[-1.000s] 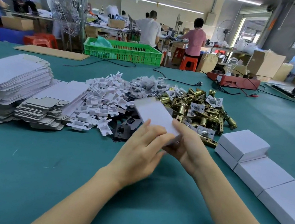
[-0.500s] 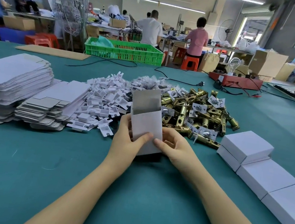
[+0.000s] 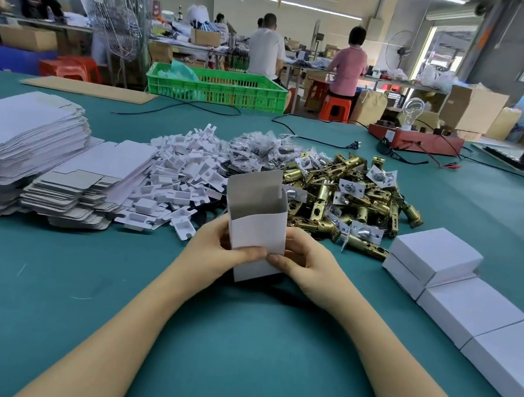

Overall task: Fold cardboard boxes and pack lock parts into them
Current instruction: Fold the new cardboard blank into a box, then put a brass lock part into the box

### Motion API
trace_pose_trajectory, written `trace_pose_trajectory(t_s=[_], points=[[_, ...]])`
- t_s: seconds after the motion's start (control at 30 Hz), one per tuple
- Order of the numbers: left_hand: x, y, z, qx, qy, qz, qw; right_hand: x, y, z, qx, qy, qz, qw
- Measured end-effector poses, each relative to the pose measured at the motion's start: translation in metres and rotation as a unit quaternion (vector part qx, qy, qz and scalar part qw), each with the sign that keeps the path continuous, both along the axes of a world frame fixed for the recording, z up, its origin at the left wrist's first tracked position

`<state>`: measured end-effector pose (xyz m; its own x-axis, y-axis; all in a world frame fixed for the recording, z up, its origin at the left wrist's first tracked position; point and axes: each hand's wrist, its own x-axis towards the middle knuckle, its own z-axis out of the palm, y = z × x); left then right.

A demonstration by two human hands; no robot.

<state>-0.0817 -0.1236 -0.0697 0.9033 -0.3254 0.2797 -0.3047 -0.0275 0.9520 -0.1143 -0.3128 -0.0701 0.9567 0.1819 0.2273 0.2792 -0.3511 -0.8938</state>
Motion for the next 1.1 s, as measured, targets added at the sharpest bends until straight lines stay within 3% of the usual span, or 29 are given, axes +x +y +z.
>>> trace_pose_trajectory(t_s=[0.13, 0.2, 0.27, 0.33, 0.5, 0.73, 0.83, 0.93, 1.0, 1.1], points=[[0.001, -0.001, -0.001, 0.008, -0.012, 0.042, 0.999, 0.003, -0.009, 0.004, -0.031, -0.009, -0.012, 0.999], [0.001, 0.001, -0.001, 0.015, -0.012, 0.076, 0.997, 0.005, -0.016, 0.003, -0.049, -0.039, -0.122, 0.991], [0.003, 0.003, 0.000, 0.011, -0.002, 0.097, 0.995, 0.005, -0.024, 0.001, -0.071, -0.078, -0.261, 0.960], [0.003, 0.004, 0.001, 0.007, 0.006, 0.107, 0.994, 0.005, -0.030, 0.001, -0.087, -0.104, -0.334, 0.933], [0.005, 0.004, 0.000, 0.000, 0.016, 0.114, 0.993, 0.006, -0.027, -0.003, -0.261, -0.093, -0.248, 0.928], [0.003, 0.001, -0.001, -0.016, 0.026, 0.105, 0.994, 0.006, -0.021, -0.002, -0.325, -0.047, -0.196, 0.924], [0.002, 0.001, 0.002, -0.065, 0.051, 0.097, 0.992, 0.005, -0.020, 0.001, -0.282, -0.061, -0.185, 0.939], [0.007, 0.006, 0.006, -0.183, 0.110, 0.107, 0.971, 0.003, -0.017, 0.009, -0.195, -0.084, -0.212, 0.954], [0.011, 0.012, 0.009, -0.245, 0.132, 0.124, 0.953, 0.002, -0.021, 0.016, -0.098, -0.064, -0.239, 0.964], [0.011, 0.014, 0.010, -0.259, 0.129, 0.126, 0.949, -0.001, -0.030, 0.024, 0.113, 0.020, -0.265, 0.957]])
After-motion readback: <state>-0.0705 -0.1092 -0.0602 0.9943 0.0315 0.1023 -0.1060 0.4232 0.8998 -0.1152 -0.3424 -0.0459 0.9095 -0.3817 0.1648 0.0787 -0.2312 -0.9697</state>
